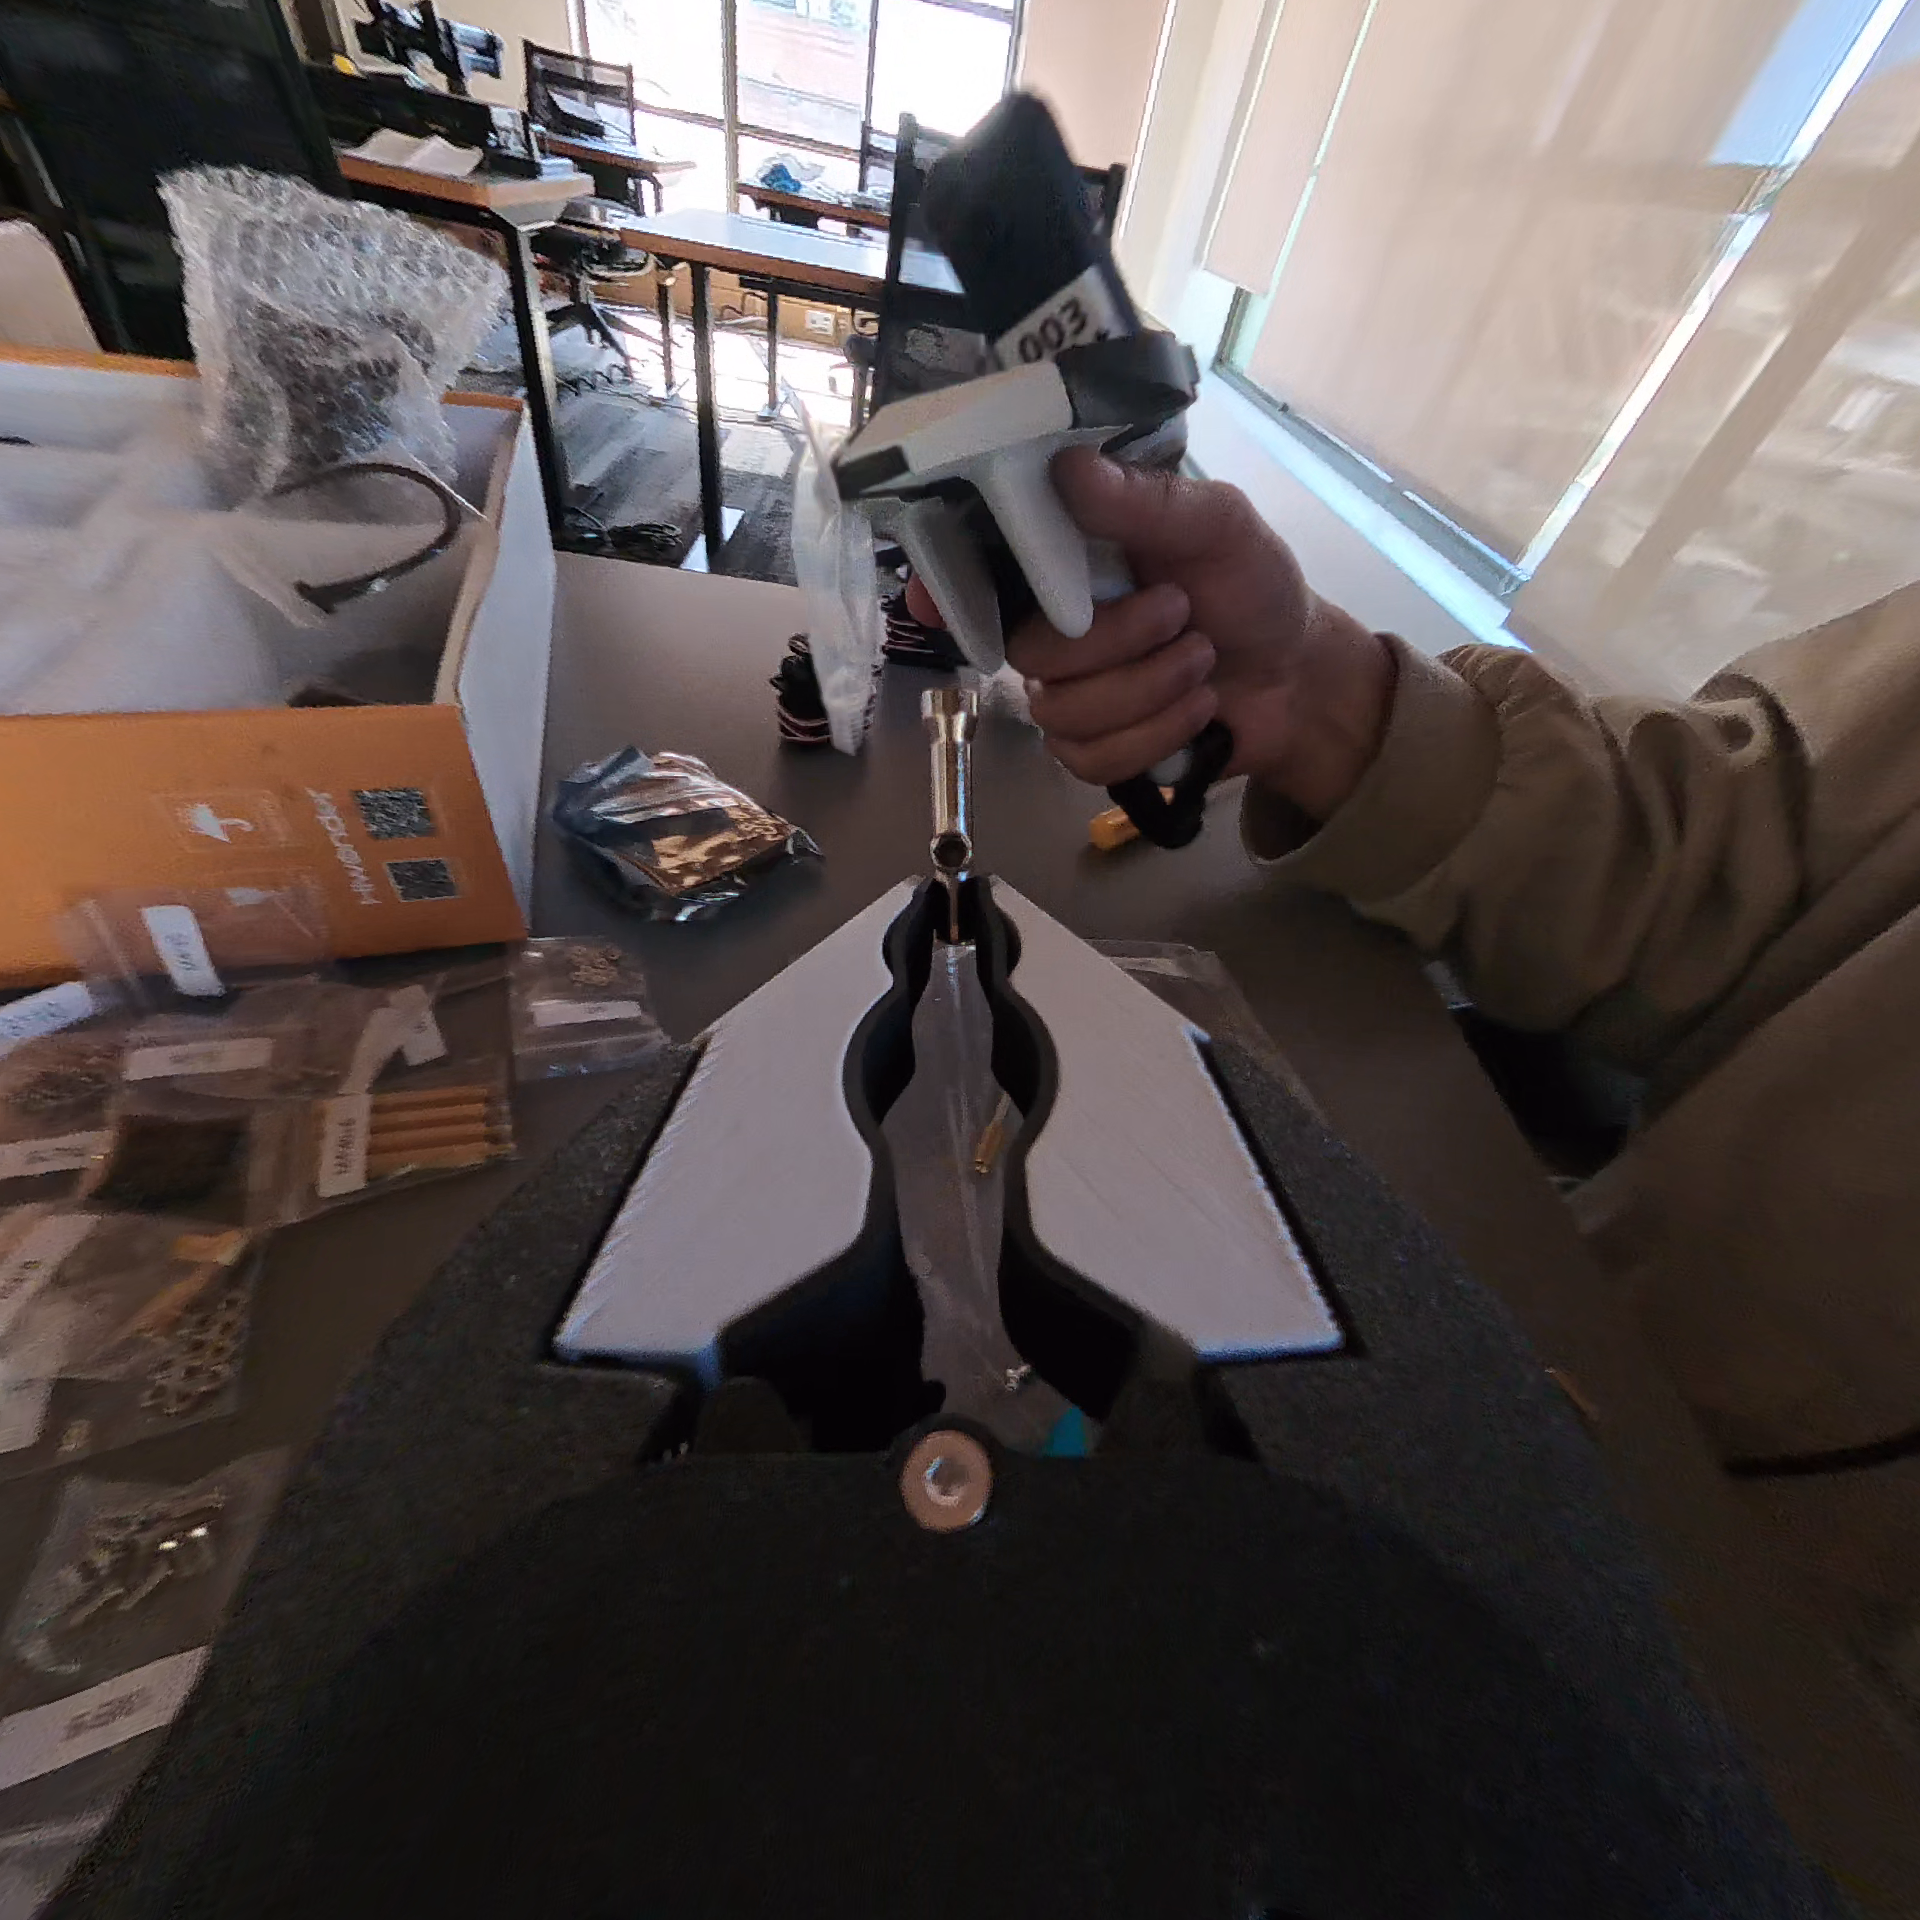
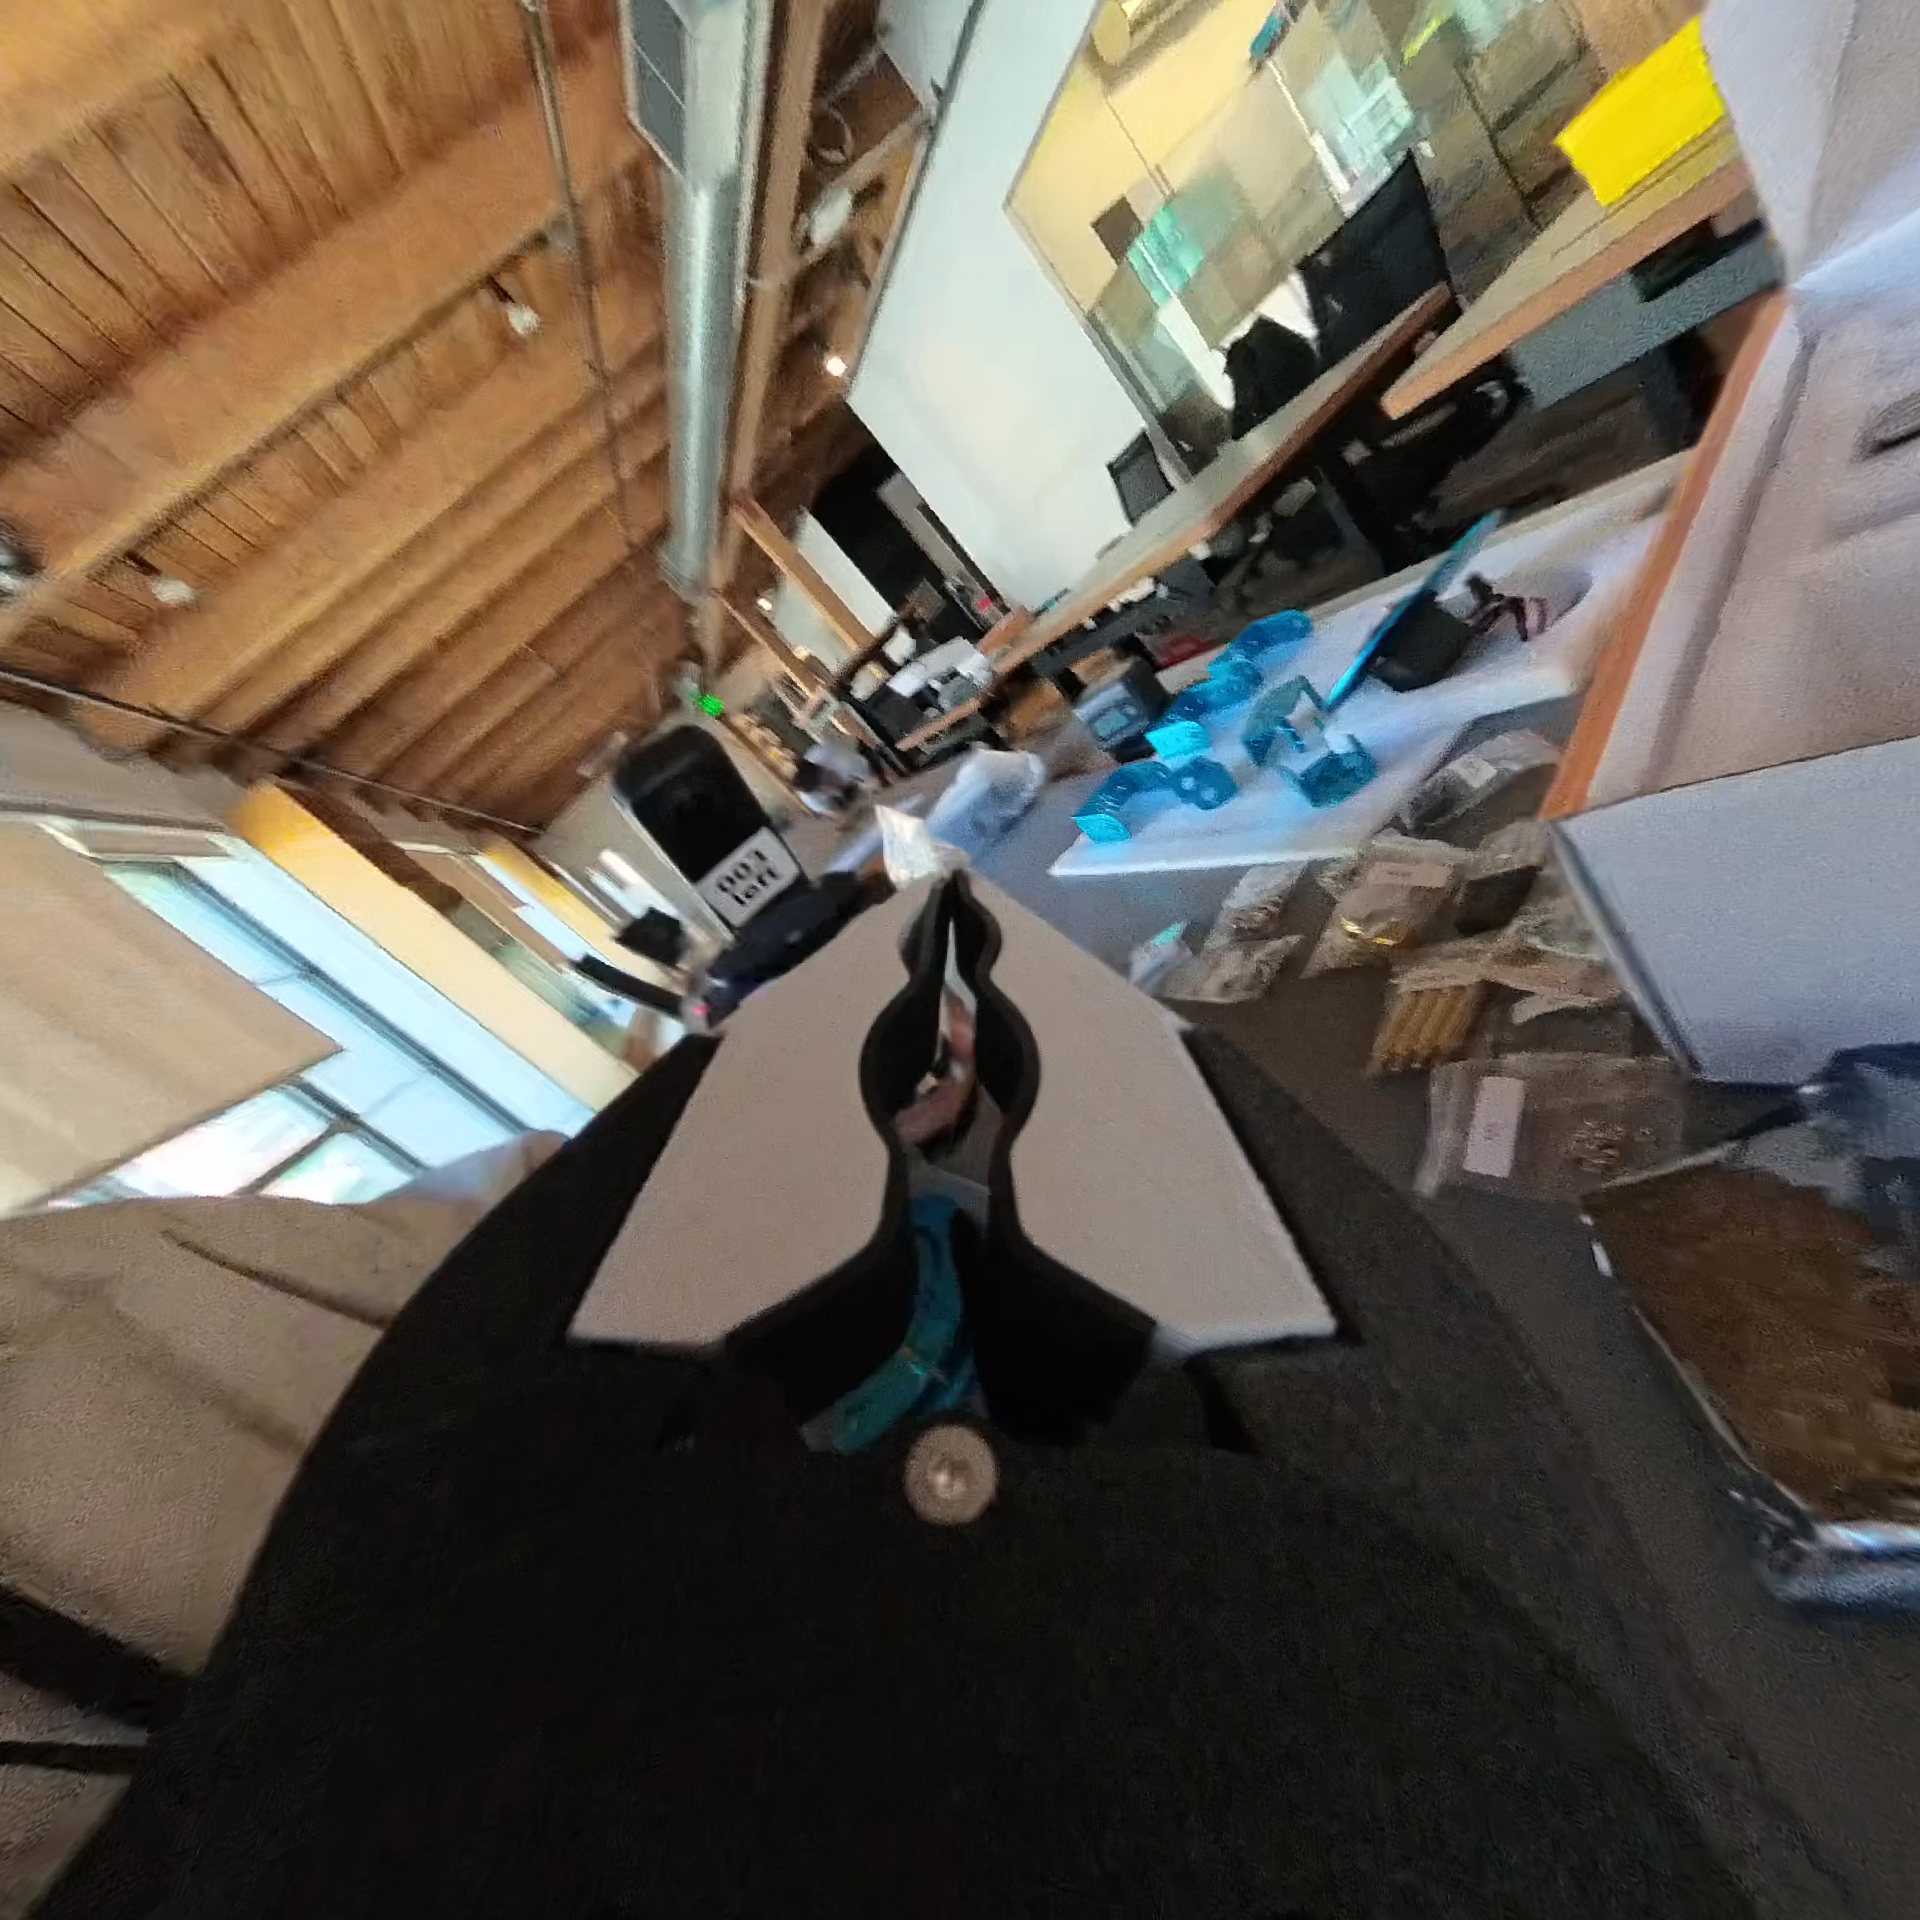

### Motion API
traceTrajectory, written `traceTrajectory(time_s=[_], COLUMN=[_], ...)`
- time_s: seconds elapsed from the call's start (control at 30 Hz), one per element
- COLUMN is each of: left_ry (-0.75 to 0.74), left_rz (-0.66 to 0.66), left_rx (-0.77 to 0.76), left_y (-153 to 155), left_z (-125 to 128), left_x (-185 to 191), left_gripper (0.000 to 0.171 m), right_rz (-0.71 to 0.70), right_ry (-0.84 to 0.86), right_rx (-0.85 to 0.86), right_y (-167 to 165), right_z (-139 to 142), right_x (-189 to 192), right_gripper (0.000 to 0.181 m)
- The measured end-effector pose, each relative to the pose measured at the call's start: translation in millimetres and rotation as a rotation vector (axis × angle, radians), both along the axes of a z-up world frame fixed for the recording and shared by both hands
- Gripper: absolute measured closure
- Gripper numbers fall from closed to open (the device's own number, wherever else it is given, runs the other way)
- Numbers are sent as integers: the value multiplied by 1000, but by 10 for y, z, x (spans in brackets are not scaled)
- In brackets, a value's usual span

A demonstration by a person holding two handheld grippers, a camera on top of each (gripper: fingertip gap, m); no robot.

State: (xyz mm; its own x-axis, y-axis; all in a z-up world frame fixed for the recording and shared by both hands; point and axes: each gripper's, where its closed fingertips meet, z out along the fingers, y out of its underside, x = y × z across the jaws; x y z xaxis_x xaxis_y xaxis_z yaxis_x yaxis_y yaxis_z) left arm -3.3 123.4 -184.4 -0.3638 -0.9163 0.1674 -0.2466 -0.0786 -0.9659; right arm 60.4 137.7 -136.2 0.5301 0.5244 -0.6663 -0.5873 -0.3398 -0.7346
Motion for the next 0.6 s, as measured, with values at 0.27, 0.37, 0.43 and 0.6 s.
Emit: traceTrajectory(time_s=[0.27,0.37,0.43,0.6], left_ry=[71,58,48,66], left_rz=[53,52,50,18], left_rx=[28,39,44,68], left_y=[108,94,73,-68], left_z=[-158,-59,4,86], left_x=[19,-3,-12,-58], left_gripper=[165,165,165,165], right_rz=[-287,-355,-368,76], right_ry=[-910,-1211,-1322,-825], right_rx=[-218,-369,-480,-673], right_y=[-323,-563,-669,-987], right_z=[-198,-343,-541,-1002], right_x=[678,1316,1703,1518], right_gripper=[181,181,181,181])
